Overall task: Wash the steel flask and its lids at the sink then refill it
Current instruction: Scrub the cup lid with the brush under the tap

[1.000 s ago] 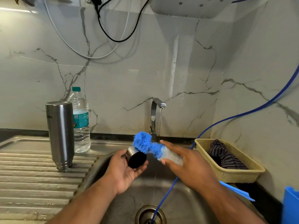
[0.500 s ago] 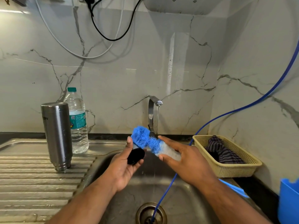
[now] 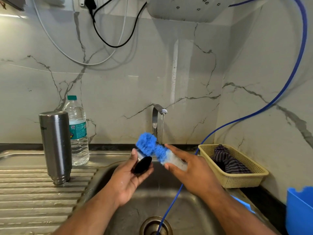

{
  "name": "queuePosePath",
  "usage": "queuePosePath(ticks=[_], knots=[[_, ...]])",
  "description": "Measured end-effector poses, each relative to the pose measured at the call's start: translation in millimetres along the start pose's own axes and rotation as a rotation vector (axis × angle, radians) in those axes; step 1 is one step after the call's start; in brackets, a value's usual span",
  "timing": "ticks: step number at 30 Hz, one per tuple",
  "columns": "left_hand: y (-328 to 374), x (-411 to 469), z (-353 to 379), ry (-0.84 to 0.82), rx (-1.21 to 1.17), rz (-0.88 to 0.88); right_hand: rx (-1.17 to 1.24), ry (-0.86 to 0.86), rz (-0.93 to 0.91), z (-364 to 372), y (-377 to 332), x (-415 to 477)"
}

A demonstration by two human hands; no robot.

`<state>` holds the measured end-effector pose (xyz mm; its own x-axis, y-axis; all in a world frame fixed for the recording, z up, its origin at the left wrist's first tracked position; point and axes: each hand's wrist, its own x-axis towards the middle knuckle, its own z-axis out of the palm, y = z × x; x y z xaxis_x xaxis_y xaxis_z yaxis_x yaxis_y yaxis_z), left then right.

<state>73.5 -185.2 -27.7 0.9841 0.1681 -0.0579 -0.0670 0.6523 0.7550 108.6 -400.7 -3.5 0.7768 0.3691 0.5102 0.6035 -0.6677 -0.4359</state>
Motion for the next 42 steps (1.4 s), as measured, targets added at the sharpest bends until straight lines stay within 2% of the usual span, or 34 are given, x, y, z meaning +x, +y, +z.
queuePosePath(ticks=[4,10,14,18,21,24,32,36,40,42], knots=[[0.0,-0.1,0.0,0.021,0.063,0.050,0.108,0.016,-0.030,0.9,-3.3,-3.2],[0.7,0.0,0.6,0.064,0.076,0.068,0.060,-0.014,-0.036,5.0,-3.5,-1.9],[5.3,-0.7,-3.5,0.034,-0.071,-0.051,-0.005,-0.028,-0.017,3.0,0.1,-0.3],[4.2,-1.8,-2.1,-0.010,-0.071,-0.105,0.035,-0.028,-0.017,2.1,2.5,-1.8],[2.2,-1.6,0.8,-0.005,0.041,-0.074,0.013,-0.005,0.016,0.2,7.0,0.6],[0.2,0.6,1.0,0.014,0.114,-0.001,0.095,-0.004,-0.009,0.4,6.2,-0.8],[-0.2,1.2,2.7,0.066,0.119,0.074,0.149,-0.059,-0.032,3.9,5.5,-0.3],[3.0,-1.2,1.1,0.093,0.006,-0.008,0.114,-0.043,-0.021,4.3,7.3,1.4],[7.4,-6.1,-0.6,-0.017,-0.110,-0.119,0.140,-0.072,-0.042,3.8,4.1,-0.2],[5.9,-5.5,0.4,-0.036,-0.108,-0.145,0.111,-0.034,-0.008,4.6,6.9,1.1]])
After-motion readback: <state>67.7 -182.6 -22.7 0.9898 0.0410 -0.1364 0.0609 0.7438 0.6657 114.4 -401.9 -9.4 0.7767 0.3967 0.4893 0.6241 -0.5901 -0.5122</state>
